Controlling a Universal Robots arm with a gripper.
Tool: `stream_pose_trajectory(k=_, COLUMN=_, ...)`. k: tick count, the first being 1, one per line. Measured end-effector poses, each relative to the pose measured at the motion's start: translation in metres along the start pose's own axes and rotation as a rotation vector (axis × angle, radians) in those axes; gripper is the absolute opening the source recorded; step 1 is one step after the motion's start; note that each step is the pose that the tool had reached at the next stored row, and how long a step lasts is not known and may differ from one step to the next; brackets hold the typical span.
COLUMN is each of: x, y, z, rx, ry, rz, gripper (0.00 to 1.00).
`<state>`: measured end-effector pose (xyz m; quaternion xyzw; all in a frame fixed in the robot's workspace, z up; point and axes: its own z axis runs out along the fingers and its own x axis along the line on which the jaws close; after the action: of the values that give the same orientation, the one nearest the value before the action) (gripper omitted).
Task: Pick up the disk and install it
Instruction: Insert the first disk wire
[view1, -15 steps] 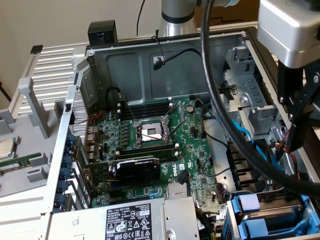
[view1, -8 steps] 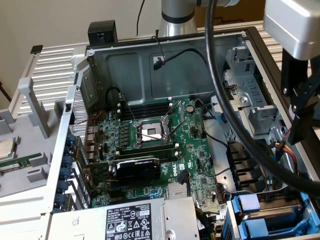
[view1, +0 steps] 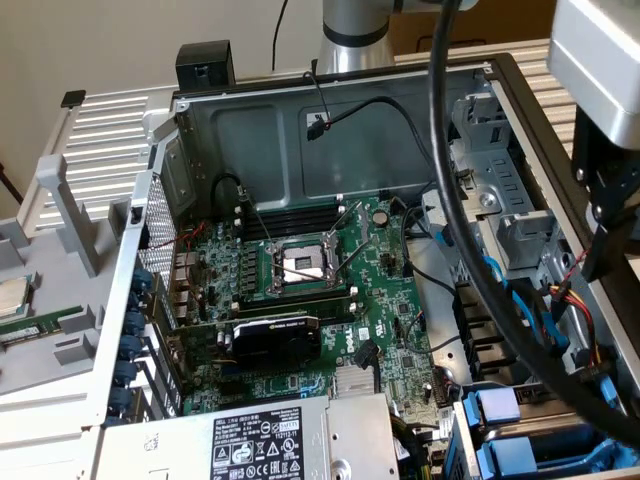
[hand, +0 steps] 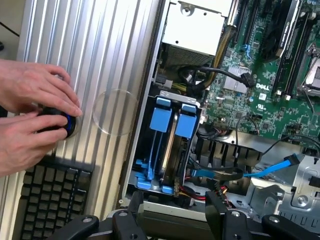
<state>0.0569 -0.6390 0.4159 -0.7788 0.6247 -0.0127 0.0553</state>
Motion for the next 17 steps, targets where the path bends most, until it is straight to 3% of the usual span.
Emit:
stream_pose_trajectory(k=7, x=0.011, y=-0.0004, z=0.0095, rx=0.0044, ry=-0.0206, rz=0.002, gripper=0.61)
stream_pose_trajectory(k=13, x=0.014, y=0.0005, z=0.0188, rx=0.0093, ry=-0.0424, rz=0.004, gripper=0.61)
stream_pose_trajectory(k=17, x=0.016, y=0.0009, z=0.0257, rx=0.0109, ry=-0.0496, rz=0.005, gripper=0.61)
